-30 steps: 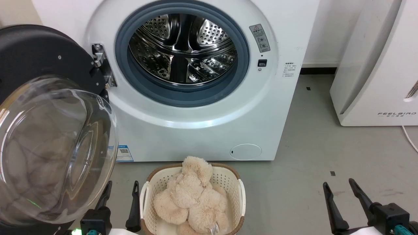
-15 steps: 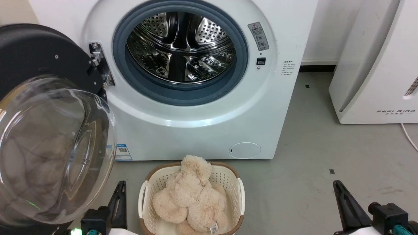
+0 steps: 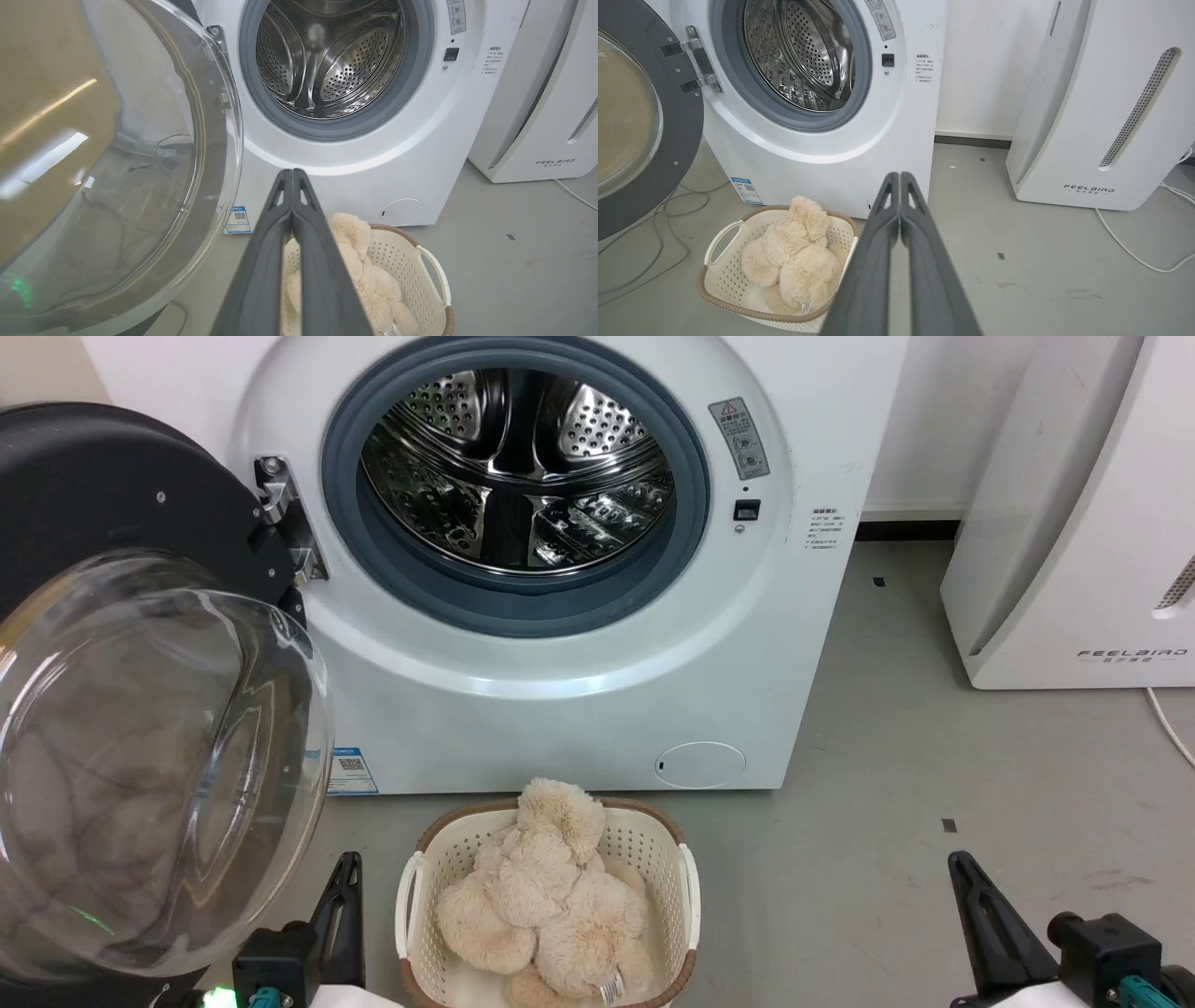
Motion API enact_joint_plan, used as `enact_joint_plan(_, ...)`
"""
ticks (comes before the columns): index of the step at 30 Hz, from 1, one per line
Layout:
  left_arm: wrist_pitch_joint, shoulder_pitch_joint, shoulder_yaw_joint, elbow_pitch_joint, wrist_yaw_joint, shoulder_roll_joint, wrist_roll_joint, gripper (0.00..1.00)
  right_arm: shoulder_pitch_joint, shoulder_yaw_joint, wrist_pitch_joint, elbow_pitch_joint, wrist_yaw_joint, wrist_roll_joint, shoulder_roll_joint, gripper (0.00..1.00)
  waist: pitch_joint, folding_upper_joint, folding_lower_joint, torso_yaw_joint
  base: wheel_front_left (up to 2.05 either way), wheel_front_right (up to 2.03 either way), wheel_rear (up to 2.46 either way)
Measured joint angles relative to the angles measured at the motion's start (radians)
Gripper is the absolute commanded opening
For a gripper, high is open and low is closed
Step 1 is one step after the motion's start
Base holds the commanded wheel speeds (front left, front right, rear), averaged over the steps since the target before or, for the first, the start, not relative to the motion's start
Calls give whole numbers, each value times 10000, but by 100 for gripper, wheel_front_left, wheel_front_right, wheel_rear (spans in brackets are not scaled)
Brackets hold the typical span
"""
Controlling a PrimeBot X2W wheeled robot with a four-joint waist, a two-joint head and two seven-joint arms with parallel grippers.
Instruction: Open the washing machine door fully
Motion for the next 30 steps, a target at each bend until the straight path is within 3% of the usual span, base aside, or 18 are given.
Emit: enact_joint_plan(30,481,-161,198,-240,-244,-192,245,0,-314,130,161,84,0,-178,0,0,41,0,0,-2,0,0,0)
